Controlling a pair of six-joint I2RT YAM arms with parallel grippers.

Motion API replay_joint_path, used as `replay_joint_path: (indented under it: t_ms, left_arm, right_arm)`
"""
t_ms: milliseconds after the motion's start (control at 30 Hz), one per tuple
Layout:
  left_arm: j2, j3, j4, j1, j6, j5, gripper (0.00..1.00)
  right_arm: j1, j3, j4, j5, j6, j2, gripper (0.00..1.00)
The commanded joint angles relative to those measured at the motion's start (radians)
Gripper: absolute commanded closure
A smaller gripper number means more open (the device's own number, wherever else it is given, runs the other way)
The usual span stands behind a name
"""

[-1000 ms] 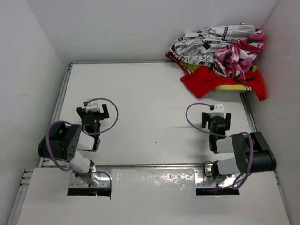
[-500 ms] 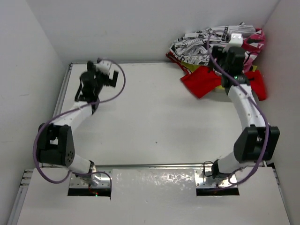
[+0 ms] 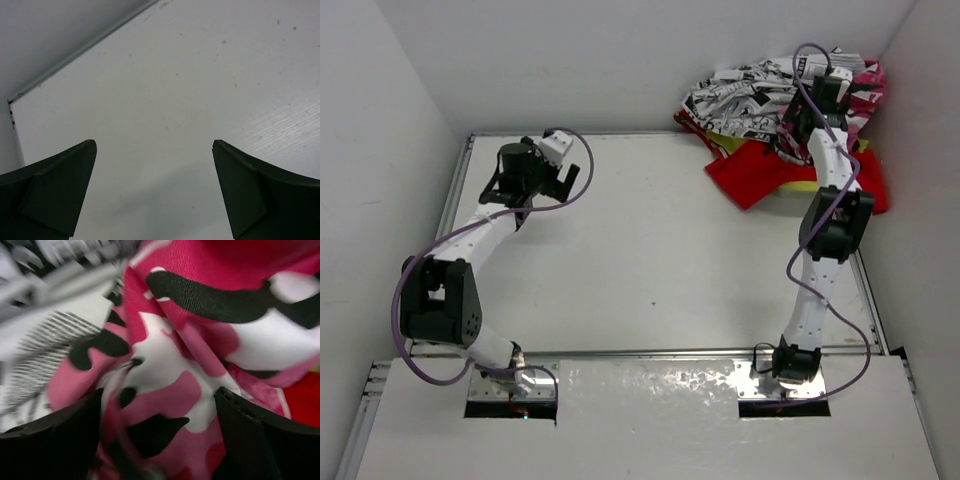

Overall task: Fold and stack the trousers
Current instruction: Grab the trousers from the pile, then move the trousers to the center of the board

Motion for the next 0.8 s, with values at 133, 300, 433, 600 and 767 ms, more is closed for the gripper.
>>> replay_joint_path:
  t_ms: [133, 300, 433, 600, 767]
  left_arm:
    - [0.002, 0.003, -0.022, -0.01, -0.003, 0.029, 0.0]
    - [-0.027, -0.012, -0.02, -0.025, -0.014, 0.037, 0.0]
    - [-0.089, -0.047, -0.003, -0.038, -0.018, 0.049, 0.0]
    - [-0.176, -0.107, 0.018, -0.051, -0.049, 0.084, 0.0]
    - [-0.285, -0.166, 0.046, -0.076, -0.112, 0.06, 0.0]
  right_arm:
    - [-0.029, 0.004, 0.068, -0.17, -0.034, -0.012, 0.78]
    - [-0.03, -0.189, 0.108, -0.032, -0.111, -0.269, 1.0]
    - [-0.029, -0.272, 0.12, 0.048, -0.201, -0.483, 1.0]
    - [-0.026, -0.335, 0.189, 0.048, -0.241, -0.765, 1.0]
    - [-0.026, -0.453, 0.366, -0.071, -0.268, -1.078, 1.0]
